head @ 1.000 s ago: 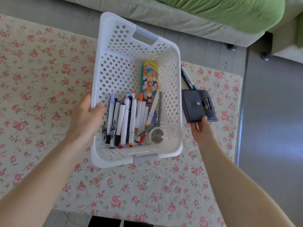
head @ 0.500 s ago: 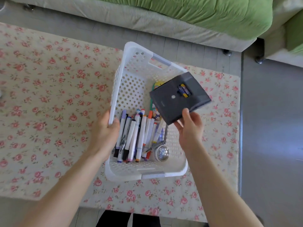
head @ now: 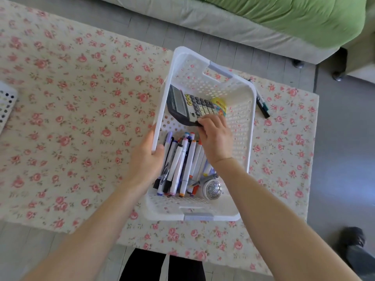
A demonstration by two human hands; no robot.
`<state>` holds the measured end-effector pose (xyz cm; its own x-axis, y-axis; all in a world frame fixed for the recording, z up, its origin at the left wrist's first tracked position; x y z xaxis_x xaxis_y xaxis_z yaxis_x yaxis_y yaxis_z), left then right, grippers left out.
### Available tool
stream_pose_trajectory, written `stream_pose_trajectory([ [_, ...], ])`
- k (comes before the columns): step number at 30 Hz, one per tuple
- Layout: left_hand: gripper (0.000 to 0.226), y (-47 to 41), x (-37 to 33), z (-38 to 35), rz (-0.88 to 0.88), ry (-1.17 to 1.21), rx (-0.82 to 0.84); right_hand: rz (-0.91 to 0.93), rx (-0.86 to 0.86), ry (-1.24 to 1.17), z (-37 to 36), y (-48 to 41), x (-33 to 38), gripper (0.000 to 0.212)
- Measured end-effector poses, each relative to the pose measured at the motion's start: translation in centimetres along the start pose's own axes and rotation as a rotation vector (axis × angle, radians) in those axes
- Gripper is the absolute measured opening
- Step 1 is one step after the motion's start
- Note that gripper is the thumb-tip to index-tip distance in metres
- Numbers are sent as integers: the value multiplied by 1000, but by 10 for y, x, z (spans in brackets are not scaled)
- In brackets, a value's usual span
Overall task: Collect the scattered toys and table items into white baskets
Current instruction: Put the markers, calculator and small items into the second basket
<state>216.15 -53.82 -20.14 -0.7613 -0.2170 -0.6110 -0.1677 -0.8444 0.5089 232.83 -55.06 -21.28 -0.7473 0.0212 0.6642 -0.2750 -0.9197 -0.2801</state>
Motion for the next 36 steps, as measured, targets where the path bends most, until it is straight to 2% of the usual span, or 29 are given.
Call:
stream_pose_trajectory([
  [6, 51, -6, 3, 3, -23, -47, 22, -9, 195, 231, -33, -11, -17, 20],
  [9, 50, -10, 7, 2, 12, -44, 47, -75, 313, 277, -52, -6, -27, 21],
  [12, 50, -11, 8, 1, 7, -37, 75, -133, 421, 243, -66, 1, -37, 28],
  [17, 47, -17, 9, 5, -29, -18, 38, -195, 498, 64, -66, -12, -46, 36],
  [19, 50, -22, 15, 6, 17, -57, 73, -183, 440, -44, -50, -17, -45, 31],
  [23, 47, -37, 31, 13, 204, -112, 83, -225, 77, -278, 6, -28, -59, 18],
  [26, 44, -49, 35, 14, 325, -213, 21, -425, -145, -401, 40, -40, -100, 15],
  [28, 32, -55, 36, 11, 322, -298, -58, -533, -232, -420, 51, -48, -131, 13],
  [31, 29, -59, 39, 7, 321, -369, -148, -662, -218, -325, 52, -59, -177, 18],
  [34, 36, -61, 43, 6, 332, -456, -204, -761, -22, -45, 48, -64, -216, 27],
  [36, 36, -60, 43, 6, 346, -486, -236, -799, 56, 59, 45, -65, -231, 30],
])
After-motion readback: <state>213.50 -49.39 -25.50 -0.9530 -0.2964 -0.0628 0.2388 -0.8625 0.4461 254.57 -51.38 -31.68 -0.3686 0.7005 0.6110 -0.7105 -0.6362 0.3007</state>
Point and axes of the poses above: each hand's wrist, its own y-axis away from the middle knuckle, its own z-axis out of the back of the hand, x = y × z, the point moved 5 cm from there along -y, towards the middle knuckle, and after that the axes turned 14 degrees about -y, right-handed, at the moved point
